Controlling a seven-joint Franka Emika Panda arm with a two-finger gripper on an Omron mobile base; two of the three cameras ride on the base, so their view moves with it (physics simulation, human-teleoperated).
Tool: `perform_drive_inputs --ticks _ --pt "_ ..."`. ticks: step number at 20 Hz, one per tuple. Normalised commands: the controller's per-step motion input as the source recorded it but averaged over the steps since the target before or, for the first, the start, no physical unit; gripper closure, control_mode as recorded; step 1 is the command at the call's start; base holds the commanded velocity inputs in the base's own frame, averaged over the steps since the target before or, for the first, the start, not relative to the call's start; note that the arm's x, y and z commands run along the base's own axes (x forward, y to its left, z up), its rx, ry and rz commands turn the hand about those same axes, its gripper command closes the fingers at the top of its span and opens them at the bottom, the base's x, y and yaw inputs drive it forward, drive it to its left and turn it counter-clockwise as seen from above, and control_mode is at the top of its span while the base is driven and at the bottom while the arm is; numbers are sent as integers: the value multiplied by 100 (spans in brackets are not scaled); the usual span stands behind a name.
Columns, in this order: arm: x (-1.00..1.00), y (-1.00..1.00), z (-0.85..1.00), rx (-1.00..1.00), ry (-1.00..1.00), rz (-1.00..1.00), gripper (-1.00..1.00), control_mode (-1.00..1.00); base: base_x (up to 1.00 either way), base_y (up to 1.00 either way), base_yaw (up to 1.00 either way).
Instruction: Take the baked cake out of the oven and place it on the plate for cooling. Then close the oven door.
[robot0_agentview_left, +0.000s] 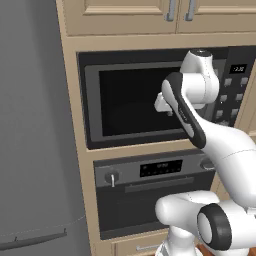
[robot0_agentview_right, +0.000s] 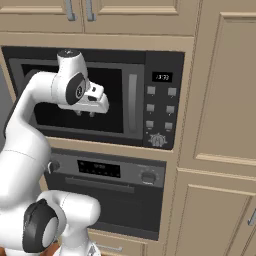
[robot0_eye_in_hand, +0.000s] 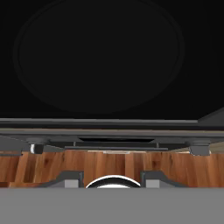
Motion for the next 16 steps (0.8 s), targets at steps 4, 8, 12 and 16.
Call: perform_drive_inputs --ticks 4,8,12,16 --pt "0 0 0 0 0 0 -100 100 0 0 0" --pt "0 0 0 0 0 0 -100 100 0 0 0" --pt "0 0 0 0 0 0 -100 100 0 0 0" --pt "0 0 0 0 0 0 -100 100 -40 0 0"
